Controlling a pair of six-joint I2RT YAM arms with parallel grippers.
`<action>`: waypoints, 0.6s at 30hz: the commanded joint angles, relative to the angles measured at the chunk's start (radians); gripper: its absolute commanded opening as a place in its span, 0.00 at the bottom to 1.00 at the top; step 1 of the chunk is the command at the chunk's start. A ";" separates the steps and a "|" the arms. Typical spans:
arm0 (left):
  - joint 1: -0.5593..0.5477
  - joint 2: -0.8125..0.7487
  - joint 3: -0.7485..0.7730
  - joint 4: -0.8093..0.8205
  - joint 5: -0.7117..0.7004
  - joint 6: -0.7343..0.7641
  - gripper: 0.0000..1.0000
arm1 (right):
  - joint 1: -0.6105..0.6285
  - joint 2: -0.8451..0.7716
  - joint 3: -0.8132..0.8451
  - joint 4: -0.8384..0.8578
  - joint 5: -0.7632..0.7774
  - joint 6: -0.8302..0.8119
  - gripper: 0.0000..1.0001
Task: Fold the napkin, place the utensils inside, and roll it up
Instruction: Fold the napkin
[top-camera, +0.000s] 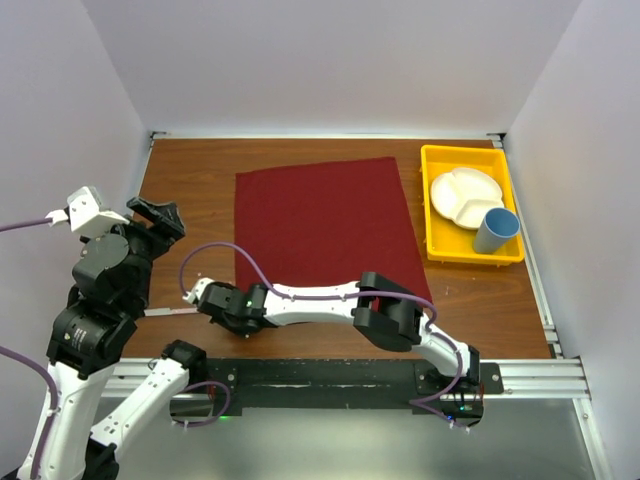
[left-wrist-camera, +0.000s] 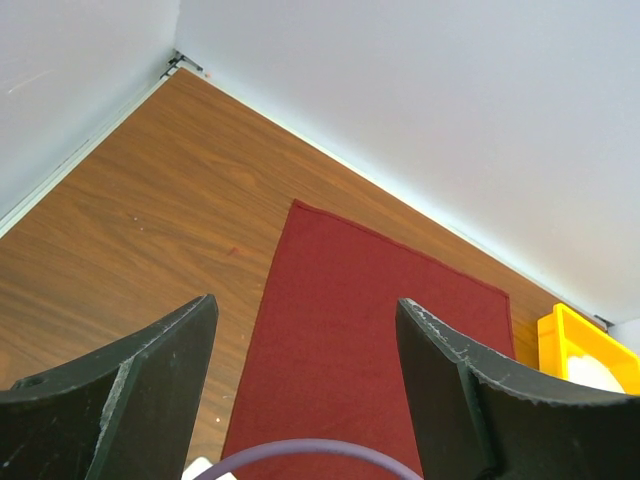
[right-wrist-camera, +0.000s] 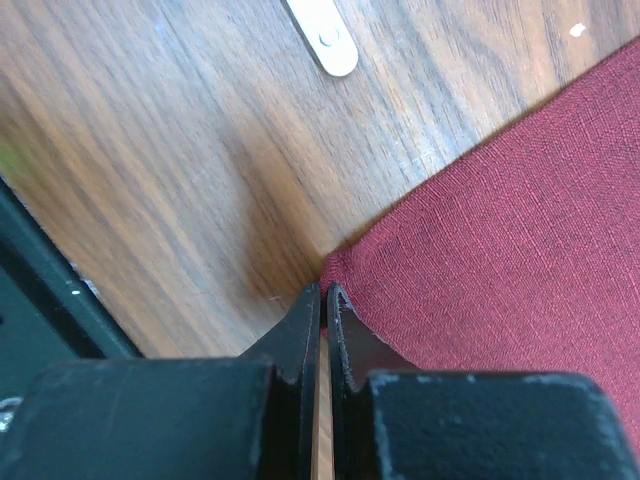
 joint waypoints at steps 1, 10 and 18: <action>0.002 -0.013 0.033 -0.001 0.001 -0.010 0.77 | -0.035 -0.041 0.074 -0.010 -0.048 0.054 0.00; 0.002 -0.005 -0.086 0.205 0.146 0.095 0.78 | -0.431 -0.247 -0.176 0.153 -0.324 0.138 0.00; 0.002 0.183 -0.166 0.426 0.219 0.128 0.78 | -0.853 -0.200 -0.139 0.239 -0.502 0.117 0.00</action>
